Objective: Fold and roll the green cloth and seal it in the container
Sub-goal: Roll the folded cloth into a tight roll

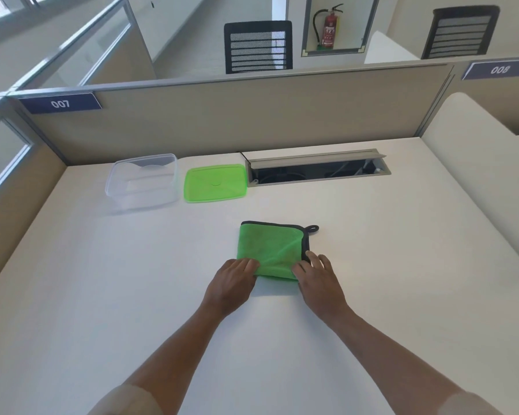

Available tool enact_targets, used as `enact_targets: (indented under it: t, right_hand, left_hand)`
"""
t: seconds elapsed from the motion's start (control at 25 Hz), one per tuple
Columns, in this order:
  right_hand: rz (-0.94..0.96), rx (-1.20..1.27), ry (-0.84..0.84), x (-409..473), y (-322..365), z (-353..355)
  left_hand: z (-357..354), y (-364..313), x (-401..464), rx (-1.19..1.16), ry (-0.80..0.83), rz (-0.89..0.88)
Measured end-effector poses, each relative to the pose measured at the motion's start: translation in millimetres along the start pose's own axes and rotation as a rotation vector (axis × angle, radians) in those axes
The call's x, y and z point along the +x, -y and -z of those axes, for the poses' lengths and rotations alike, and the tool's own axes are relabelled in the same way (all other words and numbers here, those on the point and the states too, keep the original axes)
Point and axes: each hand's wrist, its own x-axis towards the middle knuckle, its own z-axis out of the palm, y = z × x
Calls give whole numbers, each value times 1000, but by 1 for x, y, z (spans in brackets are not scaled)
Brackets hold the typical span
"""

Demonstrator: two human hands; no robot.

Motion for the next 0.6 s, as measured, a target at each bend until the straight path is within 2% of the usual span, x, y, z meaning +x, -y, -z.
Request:
enact_targets:
  t: [0.12,0.24,0.36,0.48,0.6]
  right_hand:
    - [-19,114,-37,3,-5,3]
    - [-91,251,-38,7,-6,11]
    - [-144,336,-53,8,-9,15]
    - [-276,530,4,13,-15,17]
    - [-421,770,-42,24,-21,18]
  left_hand:
    - [5,5,-3,-45,7,-16]
    - [11,18,-11,-32,92,-52]
    - [15,25,-13,-46,64,-70]
    - [20,27,-3,-226,0,91]
    - [22,30,13,-425,-36,318]
